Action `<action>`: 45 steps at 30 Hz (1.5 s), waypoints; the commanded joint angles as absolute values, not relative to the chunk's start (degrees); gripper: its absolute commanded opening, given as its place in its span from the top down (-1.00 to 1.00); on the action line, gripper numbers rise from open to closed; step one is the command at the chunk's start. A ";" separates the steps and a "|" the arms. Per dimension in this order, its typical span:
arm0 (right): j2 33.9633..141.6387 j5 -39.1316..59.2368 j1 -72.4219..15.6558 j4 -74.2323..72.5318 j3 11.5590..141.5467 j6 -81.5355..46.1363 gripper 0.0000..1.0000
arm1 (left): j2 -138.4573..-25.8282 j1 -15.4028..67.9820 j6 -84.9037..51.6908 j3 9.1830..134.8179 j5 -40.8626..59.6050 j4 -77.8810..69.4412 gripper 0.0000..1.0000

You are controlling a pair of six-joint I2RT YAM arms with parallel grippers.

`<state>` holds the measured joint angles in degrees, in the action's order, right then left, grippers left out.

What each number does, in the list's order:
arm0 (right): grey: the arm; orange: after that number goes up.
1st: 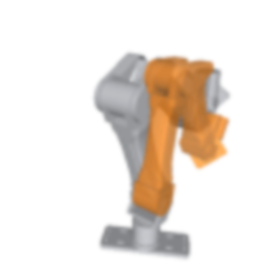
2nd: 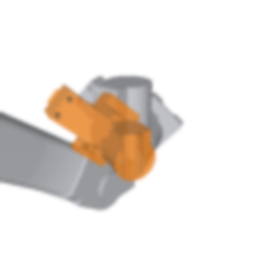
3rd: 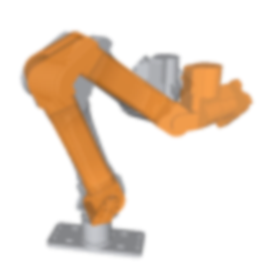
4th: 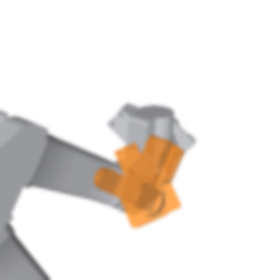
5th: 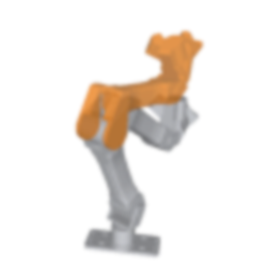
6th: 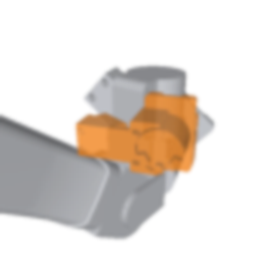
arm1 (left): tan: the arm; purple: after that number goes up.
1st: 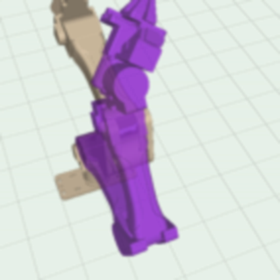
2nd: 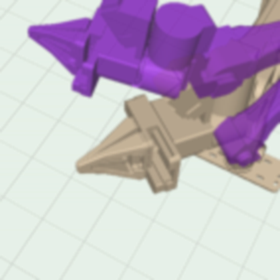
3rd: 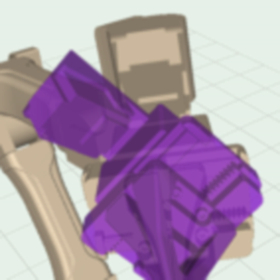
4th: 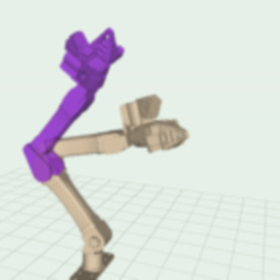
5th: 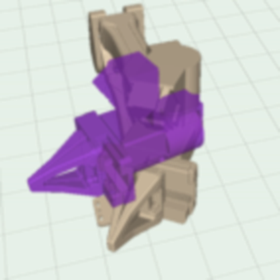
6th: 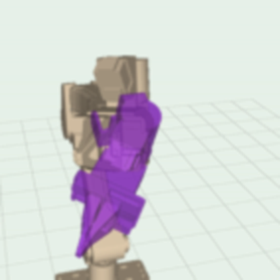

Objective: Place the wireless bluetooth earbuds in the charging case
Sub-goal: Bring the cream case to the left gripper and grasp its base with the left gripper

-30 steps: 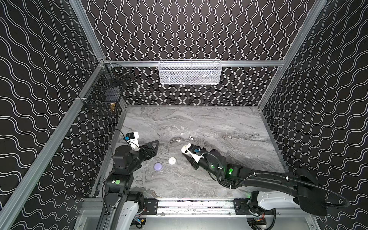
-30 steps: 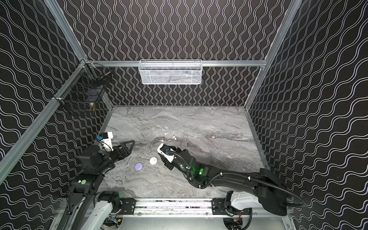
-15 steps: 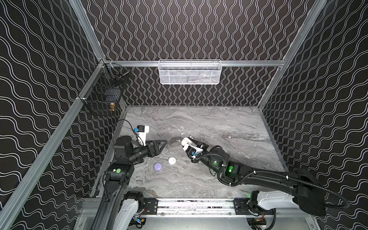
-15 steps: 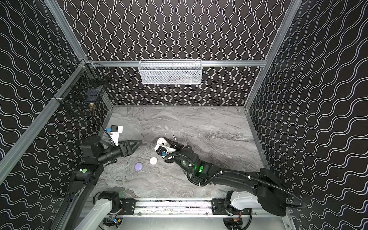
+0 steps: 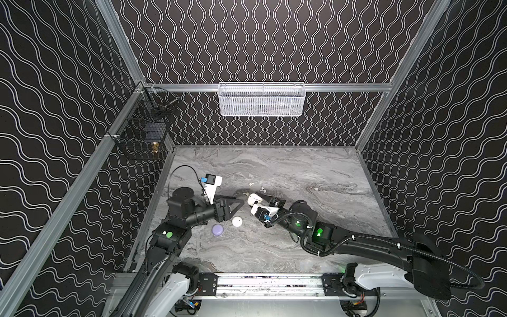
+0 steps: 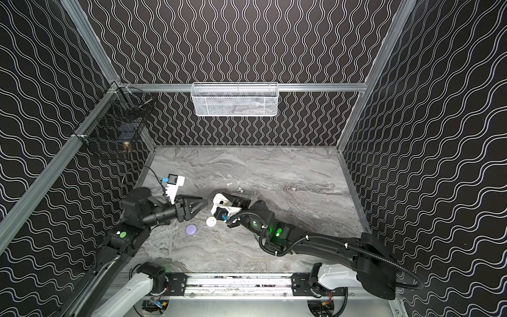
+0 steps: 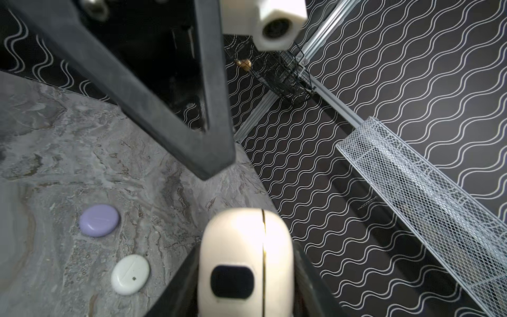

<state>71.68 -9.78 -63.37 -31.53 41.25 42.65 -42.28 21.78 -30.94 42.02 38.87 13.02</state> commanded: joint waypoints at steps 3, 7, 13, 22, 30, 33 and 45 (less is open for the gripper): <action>70.59 -7.42 -63.46 -32.13 40.87 42.98 0.57 | -43.25 27.11 -28.15 42.63 30.14 11.86 -0.18; 70.23 -6.60 -63.46 -32.24 40.44 42.81 0.56 | -43.50 28.34 -28.12 42.65 30.25 11.43 -0.14; 70.64 -5.50 -63.50 -31.82 41.20 42.54 0.57 | -43.07 30.85 -28.12 42.23 29.09 11.63 -0.11; 72.45 -6.41 -63.43 -30.33 43.84 43.46 0.56 | -43.79 33.19 -27.51 42.21 28.22 11.80 -0.09; 72.23 -5.82 -63.45 -30.76 43.53 43.75 0.57 | -45.65 33.79 -27.20 42.98 28.39 11.04 0.06; 71.94 -5.54 -63.46 -31.33 43.30 43.84 0.56 | -45.79 33.84 -27.42 42.72 28.85 10.08 0.10; 72.44 -4.36 -63.47 -34.10 42.72 43.77 0.53 | -45.55 33.97 -28.91 41.27 30.86 6.72 0.43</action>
<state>72.40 -5.26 -63.37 -29.91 42.74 43.38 -45.65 33.85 -28.80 41.43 29.06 9.08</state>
